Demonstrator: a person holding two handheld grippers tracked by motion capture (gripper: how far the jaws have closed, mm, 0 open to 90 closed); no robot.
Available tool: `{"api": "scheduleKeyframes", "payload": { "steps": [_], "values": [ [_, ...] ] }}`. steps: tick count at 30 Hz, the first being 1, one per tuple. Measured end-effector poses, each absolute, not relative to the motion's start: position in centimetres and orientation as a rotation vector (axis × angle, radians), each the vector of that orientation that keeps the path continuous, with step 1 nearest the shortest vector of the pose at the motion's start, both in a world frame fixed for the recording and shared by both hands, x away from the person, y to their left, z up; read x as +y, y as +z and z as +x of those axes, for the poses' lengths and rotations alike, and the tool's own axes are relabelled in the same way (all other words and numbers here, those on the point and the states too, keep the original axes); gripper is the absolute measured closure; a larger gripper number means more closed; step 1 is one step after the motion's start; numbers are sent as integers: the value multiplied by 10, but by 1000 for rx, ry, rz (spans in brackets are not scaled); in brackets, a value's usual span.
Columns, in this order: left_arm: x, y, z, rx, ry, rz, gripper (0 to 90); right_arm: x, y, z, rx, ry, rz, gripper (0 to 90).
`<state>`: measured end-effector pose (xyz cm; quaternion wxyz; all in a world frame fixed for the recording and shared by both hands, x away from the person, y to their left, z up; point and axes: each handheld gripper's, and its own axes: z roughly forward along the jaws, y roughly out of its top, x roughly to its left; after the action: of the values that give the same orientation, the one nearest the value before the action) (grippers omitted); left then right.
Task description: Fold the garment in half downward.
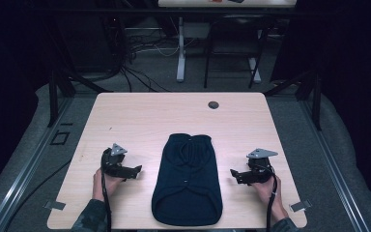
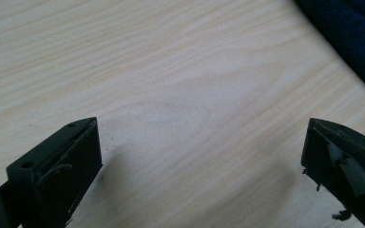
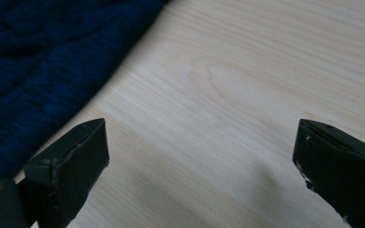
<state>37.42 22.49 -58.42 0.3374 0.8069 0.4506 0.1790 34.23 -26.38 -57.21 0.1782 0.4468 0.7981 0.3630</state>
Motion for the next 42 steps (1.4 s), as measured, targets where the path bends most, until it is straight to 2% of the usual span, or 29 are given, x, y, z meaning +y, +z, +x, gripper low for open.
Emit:
{"api": "scheduleKeyframes", "payload": {
  "steps": [5,8,16,23,25,34,38,42],
  "values": [
    [216,-582,375,1130,514,2148,0,-260,-563,345,2267,1075,1251,50],
    [214,-576,379,1122,480,2146,0,-258,-558,348,2271,1074,1248,52],
    [208,-565,390,1106,502,2129,0,-248,-547,361,2298,1117,1226,52],
    [190,-560,409,1084,423,2135,0,-237,-545,372,2340,1118,1223,56],
    [184,-558,415,1076,412,2142,0,-230,-544,379,2362,1105,1210,138],
    [148,-545,444,1017,371,2199,1,-209,-538,404,2420,1101,1191,142],
    [131,-541,450,977,395,2234,5,-194,-537,419,2450,1076,1175,246],
    [117,-539,458,956,369,2244,13,-184,-539,429,2487,1039,1182,281]
  ]
}}
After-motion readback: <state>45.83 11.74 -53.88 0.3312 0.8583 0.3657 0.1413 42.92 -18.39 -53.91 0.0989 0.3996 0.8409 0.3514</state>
